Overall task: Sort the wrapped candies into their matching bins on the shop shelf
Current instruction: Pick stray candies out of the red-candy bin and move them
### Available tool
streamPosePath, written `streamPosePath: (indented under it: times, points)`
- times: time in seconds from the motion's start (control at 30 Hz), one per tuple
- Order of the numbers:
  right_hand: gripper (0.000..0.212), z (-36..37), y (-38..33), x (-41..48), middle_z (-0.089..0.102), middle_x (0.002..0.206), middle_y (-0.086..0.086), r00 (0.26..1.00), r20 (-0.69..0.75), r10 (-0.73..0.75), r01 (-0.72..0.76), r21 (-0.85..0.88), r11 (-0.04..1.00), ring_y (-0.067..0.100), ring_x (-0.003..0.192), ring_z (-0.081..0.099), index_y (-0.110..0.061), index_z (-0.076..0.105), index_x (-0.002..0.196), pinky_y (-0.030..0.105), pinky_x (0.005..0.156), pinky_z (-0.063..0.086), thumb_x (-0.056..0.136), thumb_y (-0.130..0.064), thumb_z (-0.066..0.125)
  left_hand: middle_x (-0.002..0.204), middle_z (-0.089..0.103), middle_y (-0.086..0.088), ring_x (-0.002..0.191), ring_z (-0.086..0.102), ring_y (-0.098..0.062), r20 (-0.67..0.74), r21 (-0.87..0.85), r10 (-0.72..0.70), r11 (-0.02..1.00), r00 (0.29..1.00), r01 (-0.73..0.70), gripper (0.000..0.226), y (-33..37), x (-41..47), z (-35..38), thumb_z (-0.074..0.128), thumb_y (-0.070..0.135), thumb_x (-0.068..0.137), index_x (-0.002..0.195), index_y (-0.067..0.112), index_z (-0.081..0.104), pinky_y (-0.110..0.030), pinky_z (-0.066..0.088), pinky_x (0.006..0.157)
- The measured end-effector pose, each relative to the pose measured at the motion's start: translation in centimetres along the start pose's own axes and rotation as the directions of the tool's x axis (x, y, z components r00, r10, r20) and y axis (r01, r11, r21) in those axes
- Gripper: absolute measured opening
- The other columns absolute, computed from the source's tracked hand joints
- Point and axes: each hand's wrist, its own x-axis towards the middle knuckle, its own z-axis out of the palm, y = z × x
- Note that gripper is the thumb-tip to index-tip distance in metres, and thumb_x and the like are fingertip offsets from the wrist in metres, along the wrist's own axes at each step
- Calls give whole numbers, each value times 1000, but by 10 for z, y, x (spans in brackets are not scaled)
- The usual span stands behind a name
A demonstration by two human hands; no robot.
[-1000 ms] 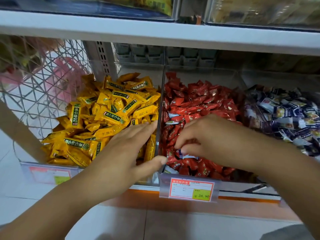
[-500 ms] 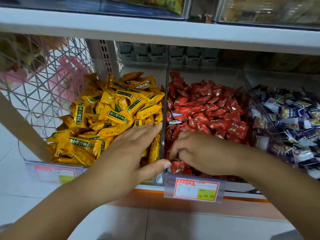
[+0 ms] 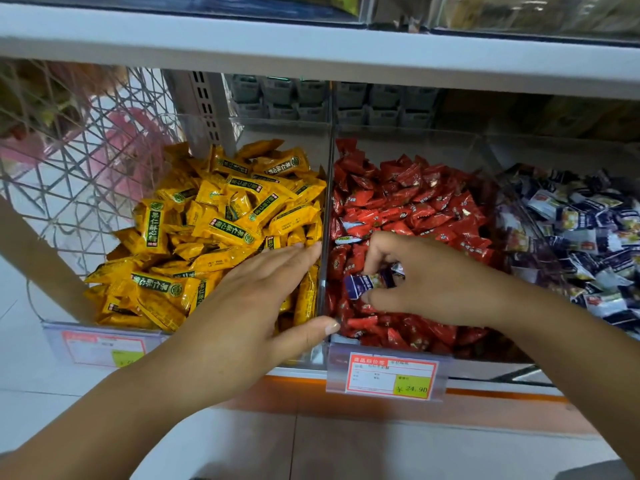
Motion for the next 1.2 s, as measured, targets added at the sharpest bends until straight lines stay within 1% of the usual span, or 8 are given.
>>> streamPosePath:
  times: [0.1,0.2,0.3,0.5,0.67,0.73,0.87,1.2]
  points:
    - [20,-3,-8,0,71,87,-11,973,231,-14,-8,91,996,4,72,61,-38,55,113,19,65,46,94,-31,58,132,-4,51,125,-13,32,7,1,6,1000,1000,-6,66,0,0,0,22,86,72,130,65,-3,5,-6,99]
    - [22,12,-10,5,66,80,-8,933,359,5,14,-51,999,1,55,49,-27,63,112,14,51,39,99,-21,46,132,-3,52,127,-11,31,2,1,9,1000,1000,-9,66,-1,1,1,23,85,73,131,65,-2,4,-5,100]
    - [27,29,-8,14,63,97,0,925,375,63,55,-294,954,10,79,55,-20,63,115,27,71,46,99,-31,44,134,-3,49,127,-10,30,0,4,6,1000,1000,-6,67,-1,1,2,21,87,73,131,64,-2,4,-4,100]
    - [38,35,-7,19,60,123,-7,936,348,51,93,-384,919,16,106,55,-31,61,124,27,83,45,89,-45,62,134,-5,48,126,-13,31,5,11,2,1000,1000,-2,63,-2,0,1,18,89,71,124,70,-9,5,-6,101]
    - [6,35,-8,21,62,86,-18,924,382,9,63,-176,982,3,78,54,-34,67,94,24,70,45,88,-32,66,134,-3,49,126,-11,31,5,-3,-8,1000,1000,8,62,-3,0,2,20,90,72,124,71,-7,3,-3,100]
    - [10,36,-10,19,66,96,-16,926,377,1,58,-146,988,5,87,58,-33,67,98,27,78,48,89,-37,64,135,-4,48,125,-11,31,5,0,-8,1000,1000,8,63,-3,0,2,21,89,72,125,70,-7,4,-3,100]
    - [35,39,-9,16,62,124,-12,961,278,13,78,-315,946,14,111,56,-39,61,119,32,90,47,87,-53,60,133,-4,48,123,-12,33,7,-4,-8,1000,1000,8,64,-1,0,1,21,89,71,126,67,-4,4,-4,99]
    - [42,35,2,15,59,125,-12,989,146,6,69,-499,864,13,112,54,-44,54,125,29,81,43,85,-38,65,132,-8,46,116,-18,36,25,16,-8,1000,1000,8,68,1,-1,-1,13,92,67,125,65,-8,6,-8,95]
